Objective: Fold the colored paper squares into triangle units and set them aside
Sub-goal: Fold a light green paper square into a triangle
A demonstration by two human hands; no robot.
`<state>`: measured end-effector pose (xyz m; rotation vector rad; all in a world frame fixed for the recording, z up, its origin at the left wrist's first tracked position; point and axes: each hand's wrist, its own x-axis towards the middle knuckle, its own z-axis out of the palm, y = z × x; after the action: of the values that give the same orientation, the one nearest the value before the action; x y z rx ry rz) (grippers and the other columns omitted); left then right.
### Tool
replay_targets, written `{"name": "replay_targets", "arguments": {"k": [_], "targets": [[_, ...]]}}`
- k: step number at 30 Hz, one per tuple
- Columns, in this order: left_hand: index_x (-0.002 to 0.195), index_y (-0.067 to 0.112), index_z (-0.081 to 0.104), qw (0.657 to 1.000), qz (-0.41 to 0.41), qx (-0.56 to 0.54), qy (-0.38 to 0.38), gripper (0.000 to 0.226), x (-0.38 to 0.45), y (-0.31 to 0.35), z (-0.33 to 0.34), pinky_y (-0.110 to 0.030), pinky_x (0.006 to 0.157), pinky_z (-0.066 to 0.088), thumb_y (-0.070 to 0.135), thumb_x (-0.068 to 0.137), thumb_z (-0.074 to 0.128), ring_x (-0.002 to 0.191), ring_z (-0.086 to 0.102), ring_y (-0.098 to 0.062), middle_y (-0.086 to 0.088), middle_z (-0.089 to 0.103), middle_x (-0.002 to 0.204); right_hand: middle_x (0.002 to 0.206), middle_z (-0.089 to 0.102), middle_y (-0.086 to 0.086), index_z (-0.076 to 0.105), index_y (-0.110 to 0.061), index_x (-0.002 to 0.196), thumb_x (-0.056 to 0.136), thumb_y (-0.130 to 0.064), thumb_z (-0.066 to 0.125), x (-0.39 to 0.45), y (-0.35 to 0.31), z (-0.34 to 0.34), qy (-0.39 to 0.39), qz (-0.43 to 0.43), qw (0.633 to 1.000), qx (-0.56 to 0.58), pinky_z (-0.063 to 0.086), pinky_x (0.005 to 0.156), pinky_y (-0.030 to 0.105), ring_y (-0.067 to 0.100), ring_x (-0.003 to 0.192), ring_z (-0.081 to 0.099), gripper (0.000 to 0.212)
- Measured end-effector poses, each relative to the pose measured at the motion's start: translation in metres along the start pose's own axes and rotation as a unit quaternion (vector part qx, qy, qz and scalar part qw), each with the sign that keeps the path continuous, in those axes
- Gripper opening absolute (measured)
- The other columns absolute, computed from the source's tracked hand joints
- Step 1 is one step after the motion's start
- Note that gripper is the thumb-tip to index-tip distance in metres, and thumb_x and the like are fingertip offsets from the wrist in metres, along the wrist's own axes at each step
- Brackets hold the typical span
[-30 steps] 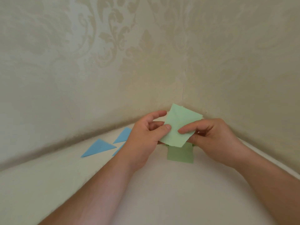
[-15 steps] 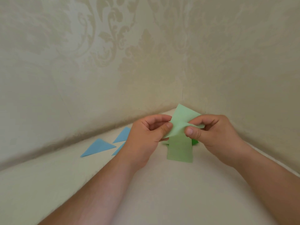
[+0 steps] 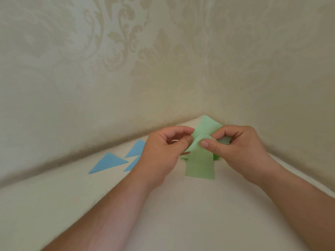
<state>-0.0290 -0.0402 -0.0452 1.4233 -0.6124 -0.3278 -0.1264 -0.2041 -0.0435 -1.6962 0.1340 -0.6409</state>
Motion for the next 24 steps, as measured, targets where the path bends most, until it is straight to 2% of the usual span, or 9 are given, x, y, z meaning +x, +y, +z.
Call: {"name": "replay_targets", "arguments": {"k": [4, 7, 9, 10, 11, 13, 17, 21, 24], "targets": [[0.103, 0.016, 0.079, 1.000, 0.001, -0.020, 0.019, 0.018, 0.000, 0.003, 0.000, -0.039, 0.086, 0.063, 0.003, 0.096, 0.068, 0.093, 0.074, -0.018, -0.009, 0.079, 0.102, 0.084, 0.076, 0.000, 0.080, -0.014, 0.077, 0.061, -0.026, 0.088, 0.000, -0.002, -0.003, -0.012, -0.008, 1.000, 0.003, 0.051, 0.058, 0.024, 0.008, 0.065, 0.065, 0.021], [0.105, 0.014, 0.079, 0.999, -0.014, -0.029, 0.030, 0.018, 0.002, 0.003, -0.003, -0.040, 0.088, 0.061, 0.005, 0.097, 0.067, 0.096, 0.073, -0.021, -0.008, 0.079, 0.104, 0.113, 0.068, -0.011, 0.082, -0.036, 0.087, 0.057, -0.037, 0.090, 0.001, 0.000, -0.009, -0.065, -0.039, 0.994, -0.081, 0.056, 0.081, 0.033, 0.012, 0.101, 0.067, 0.031], [0.105, 0.014, 0.079, 0.999, -0.029, -0.031, 0.027, 0.017, 0.002, 0.002, -0.005, -0.040, 0.085, 0.060, 0.005, 0.097, 0.066, 0.092, 0.071, -0.020, -0.007, 0.079, 0.103, 0.123, 0.060, -0.012, 0.080, -0.044, 0.093, 0.056, -0.042, 0.090, 0.001, 0.001, -0.013, -0.093, -0.071, 0.980, -0.162, 0.050, 0.093, 0.028, 0.012, 0.115, 0.060, 0.038], [0.104, 0.013, 0.079, 0.998, -0.040, -0.037, 0.022, 0.017, 0.002, 0.003, -0.004, -0.037, 0.081, 0.060, 0.005, 0.097, 0.066, 0.090, 0.071, -0.018, -0.007, 0.079, 0.102, 0.122, 0.060, -0.013, 0.080, -0.044, 0.094, 0.058, -0.038, 0.092, 0.001, 0.001, -0.014, -0.100, -0.080, 0.976, -0.175, 0.049, 0.094, 0.023, 0.011, 0.117, 0.059, 0.039], [0.104, 0.012, 0.078, 0.998, -0.050, -0.046, 0.016, 0.016, 0.001, 0.003, -0.004, -0.035, 0.078, 0.060, 0.004, 0.098, 0.065, 0.089, 0.071, -0.018, -0.007, 0.078, 0.101, 0.119, 0.062, -0.015, 0.080, -0.042, 0.095, 0.061, -0.029, 0.094, 0.001, 0.001, -0.014, -0.105, -0.082, 0.976, -0.172, 0.049, 0.094, 0.020, 0.009, 0.116, 0.061, 0.039], [0.105, 0.012, 0.078, 0.997, -0.062, -0.055, 0.006, 0.016, 0.000, 0.004, -0.003, -0.032, 0.074, 0.060, 0.005, 0.098, 0.065, 0.088, 0.071, -0.017, -0.008, 0.077, 0.100, 0.109, 0.067, -0.017, 0.080, -0.039, 0.094, 0.064, -0.014, 0.095, -0.001, -0.002, -0.014, -0.104, -0.072, 0.979, -0.162, 0.054, 0.088, 0.024, 0.009, 0.107, 0.066, 0.042], [0.107, 0.013, 0.077, 0.996, -0.073, -0.052, 0.008, 0.015, 0.001, 0.003, -0.004, -0.026, 0.069, 0.058, 0.007, 0.098, 0.067, 0.085, 0.069, -0.014, -0.006, 0.076, 0.099, 0.096, 0.075, -0.009, 0.081, -0.039, 0.092, 0.066, -0.021, 0.091, -0.002, -0.004, -0.013, -0.083, -0.045, 0.987, -0.133, 0.060, 0.084, 0.042, 0.023, 0.088, 0.070, 0.033], [0.103, 0.018, 0.076, 0.998, -0.055, -0.017, 0.015, 0.016, 0.001, 0.003, -0.004, -0.026, 0.064, 0.057, 0.006, 0.097, 0.068, 0.078, 0.071, -0.016, -0.007, 0.076, 0.095, 0.087, 0.079, -0.002, 0.083, -0.030, 0.082, 0.063, -0.022, 0.085, -0.001, -0.004, -0.010, -0.072, -0.017, 0.997, -0.039, 0.059, 0.074, 0.032, 0.017, 0.079, 0.075, 0.020], [0.097, 0.024, 0.077, 0.999, 0.002, 0.041, 0.029, 0.019, 0.001, 0.001, -0.004, -0.029, 0.072, 0.061, 0.006, 0.094, 0.072, 0.082, 0.073, -0.013, 0.000, 0.079, 0.093, 0.086, 0.078, 0.003, 0.083, -0.023, 0.078, 0.065, -0.019, 0.084, -0.001, -0.003, -0.010, -0.070, -0.028, 0.997, -0.020, 0.061, 0.073, 0.033, 0.021, 0.081, 0.076, 0.013]]}}
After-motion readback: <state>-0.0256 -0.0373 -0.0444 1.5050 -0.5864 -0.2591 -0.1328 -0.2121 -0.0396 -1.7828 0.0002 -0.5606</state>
